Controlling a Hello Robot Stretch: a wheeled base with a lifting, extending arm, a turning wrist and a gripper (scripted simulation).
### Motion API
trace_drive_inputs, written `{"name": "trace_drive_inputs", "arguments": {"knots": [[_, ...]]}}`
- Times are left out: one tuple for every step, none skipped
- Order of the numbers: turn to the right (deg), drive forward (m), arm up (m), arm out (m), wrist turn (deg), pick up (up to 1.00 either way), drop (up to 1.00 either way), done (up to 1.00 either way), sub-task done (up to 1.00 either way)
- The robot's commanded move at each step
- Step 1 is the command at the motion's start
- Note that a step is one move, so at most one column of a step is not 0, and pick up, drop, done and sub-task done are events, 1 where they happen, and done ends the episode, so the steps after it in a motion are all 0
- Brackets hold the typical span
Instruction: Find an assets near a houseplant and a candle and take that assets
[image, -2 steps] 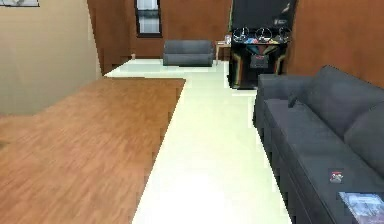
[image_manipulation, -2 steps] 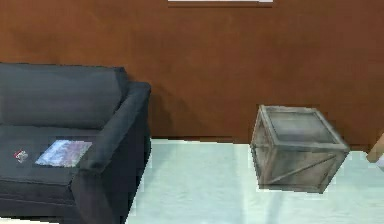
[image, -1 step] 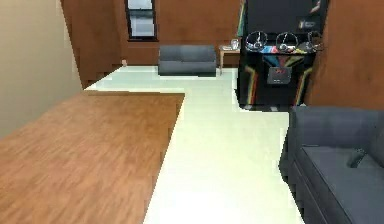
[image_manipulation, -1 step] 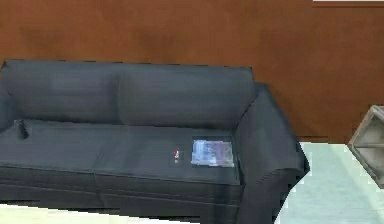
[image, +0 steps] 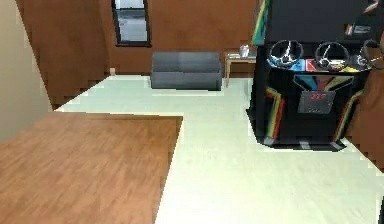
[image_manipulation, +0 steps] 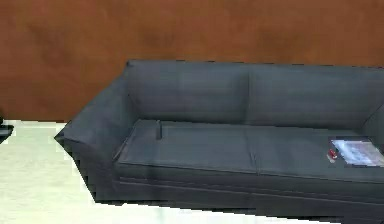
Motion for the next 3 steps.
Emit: {"name": "trace_drive_inputs", "arguments": {"knots": [[0.0, 1.0, 0.0, 0.0, 0.0, 0.0, 0.0, 0.0, 0.0], [0.0, 0.6, 0.0, 0.0, 0.0, 0.0, 0.0, 0.0, 0.0], [6.0, 0.0, 0.0, 0.0, 0.0, 0.0, 0.0, 0.0, 0.0]]}}
